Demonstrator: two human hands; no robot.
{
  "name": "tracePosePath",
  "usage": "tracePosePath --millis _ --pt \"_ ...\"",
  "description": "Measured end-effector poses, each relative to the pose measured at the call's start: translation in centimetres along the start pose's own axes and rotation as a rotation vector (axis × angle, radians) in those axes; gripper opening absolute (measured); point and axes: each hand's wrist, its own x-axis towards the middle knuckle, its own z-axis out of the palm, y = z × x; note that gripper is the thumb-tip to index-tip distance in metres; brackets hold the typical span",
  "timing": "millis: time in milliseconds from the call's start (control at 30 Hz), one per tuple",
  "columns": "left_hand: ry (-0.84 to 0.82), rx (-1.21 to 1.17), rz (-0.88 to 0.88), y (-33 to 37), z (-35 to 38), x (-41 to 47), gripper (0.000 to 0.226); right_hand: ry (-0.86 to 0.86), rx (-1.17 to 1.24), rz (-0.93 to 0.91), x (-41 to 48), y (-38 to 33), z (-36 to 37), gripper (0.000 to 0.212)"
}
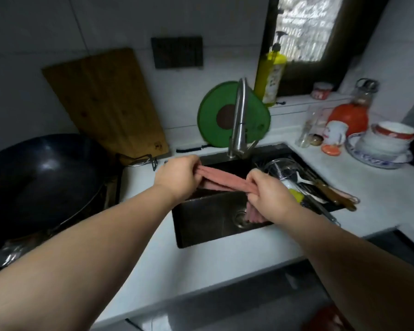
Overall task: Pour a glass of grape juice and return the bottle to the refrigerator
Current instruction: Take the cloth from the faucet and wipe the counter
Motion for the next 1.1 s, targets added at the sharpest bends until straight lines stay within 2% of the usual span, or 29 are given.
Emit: tracePosePath --millis 67,200,300,433,500,633,767,867,933,1000,1100 --pt "-0.002 0.019 0.025 1.6 -1.5 1.6 0.012 -0.009 0.054 -0.001 -0.2 0.3 -2.6 0.020" --pt "0.018 -0.010 0.041 4.2 -2.8 4.7 0.028 0.221 0.014 -0.014 2.3 1.9 -6.3 0.018" --pt "0.102 -0.033 0.033 5.8 -2.9 7.9 0.040 0.302 -0.053 0.018 5.9 3.0 -8.6 0.026" --pt "0.213 0.004 0.047 7.6 -2.8 12.5 0.029 0.444 -0.148 0.021 10.6 4.1 -10.9 0.024" --pt "0.215 0.035 0.003 8.0 -2.4 15.8 0.022 0.489 -0.159 -0.028 14.0 5.0 -12.3 0.018" --pt "0.227 0.022 -0.106 7.7 -2.1 21.4 0.019 0.472 -0.146 -0.118 20.3 6.8 -14.8 0.012" --pt "0.209 -0.223 -0.279 7.2 -2.2 26.0 0.020 0.471 -0.085 -0.185 25.5 7.7 -16.2 0.013" --pt "0.258 -0.360 -0.389 6.8 -2.0 29.1 0.020 0.485 -0.101 -0.125 28.8 6.9 -16.4 0.022" --pt "0.259 -0.202 -0.453 6.8 -0.9 30.9 0.024 0.489 -0.160 -0.070 30.5 5.9 -15.7 0.024" --pt "0.247 0.038 -0.493 6.9 0.5 31.7 0.039 0.491 -0.249 -0.067 31.8 5.3 -14.4 0.024" --pt "0.230 0.243 -0.429 6.6 2.8 32.0 0.066 0.457 -0.391 -0.155 33.0 5.5 -12.3 0.040"
